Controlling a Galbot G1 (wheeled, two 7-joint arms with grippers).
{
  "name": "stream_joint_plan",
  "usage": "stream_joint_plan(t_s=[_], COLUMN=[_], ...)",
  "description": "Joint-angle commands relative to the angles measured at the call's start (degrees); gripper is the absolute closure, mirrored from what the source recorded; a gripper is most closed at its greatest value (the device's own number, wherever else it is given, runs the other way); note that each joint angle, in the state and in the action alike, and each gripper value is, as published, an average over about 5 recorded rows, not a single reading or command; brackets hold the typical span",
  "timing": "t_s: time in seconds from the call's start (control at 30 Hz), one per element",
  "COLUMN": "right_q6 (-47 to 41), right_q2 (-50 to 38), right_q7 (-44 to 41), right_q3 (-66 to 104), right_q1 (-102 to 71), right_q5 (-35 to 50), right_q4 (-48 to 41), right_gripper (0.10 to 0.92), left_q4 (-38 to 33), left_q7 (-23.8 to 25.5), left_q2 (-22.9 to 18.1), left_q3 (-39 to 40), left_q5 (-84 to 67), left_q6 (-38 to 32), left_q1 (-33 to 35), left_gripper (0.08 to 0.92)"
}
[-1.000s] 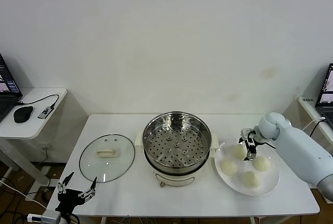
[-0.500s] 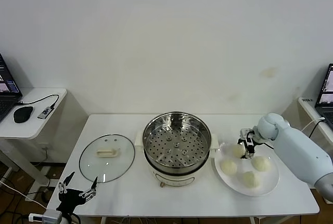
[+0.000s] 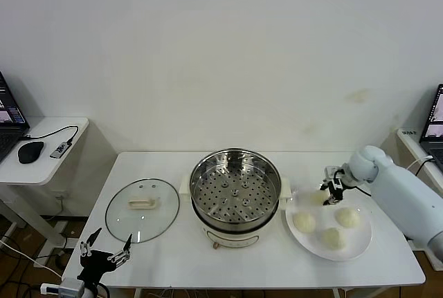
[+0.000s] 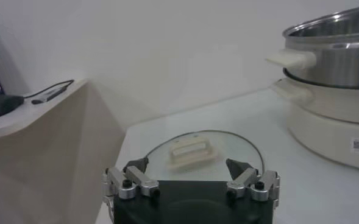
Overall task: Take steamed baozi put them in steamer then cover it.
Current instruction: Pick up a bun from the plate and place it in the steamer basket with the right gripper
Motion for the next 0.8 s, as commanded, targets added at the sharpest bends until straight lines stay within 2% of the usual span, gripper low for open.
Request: stream_joint_plan(t_s=[0.03, 0.17, 0.37, 0.43, 0.6, 0.8], right_q6=[-1.6, -2.5, -0.6, 5.0, 34.5, 49.2], right_q2=[-3.2, 1.6, 11.7, 15.9, 26.4, 28.7], right_q7=[-2.3, -3.5, -5.1, -6.9, -11.9, -12.7], right_q3=[-9.5, -15.1, -20.0, -20.5, -21.6, -23.1], right_q1=[16.7, 26.1, 34.3, 35.5, 36.5, 35.3], right_q5=[10.7, 15.5, 18.6, 20.2, 27.3, 22.5], right_q4=[7.6, 6.0, -1.0, -5.4, -19.1, -15.4], right_gripper=[0.512, 0.509, 0.510, 0.509, 0.513, 0.511], left_q4=[-0.2, -1.3, -1.8, -2.1, -2.4, -2.6], left_q7=[0.0, -0.1, -0.6, -0.8, -1.4, -1.9], left_q2=[0.0, -0.1, 0.1, 0.2, -0.3, -0.9], left_q3=[0.1, 0.3, 0.1, -0.1, -0.5, -0.6], left_q5=[0.2, 0.5, 1.2, 1.3, 1.3, 1.5], left_q6=[0.1, 0.2, 0.8, 1.1, 1.5, 1.5], left_q1=[0.0, 0.2, 0.6, 0.7, 0.8, 1.3], left_gripper=[0.177, 0.177, 0.177, 0.177, 0.177, 0.177])
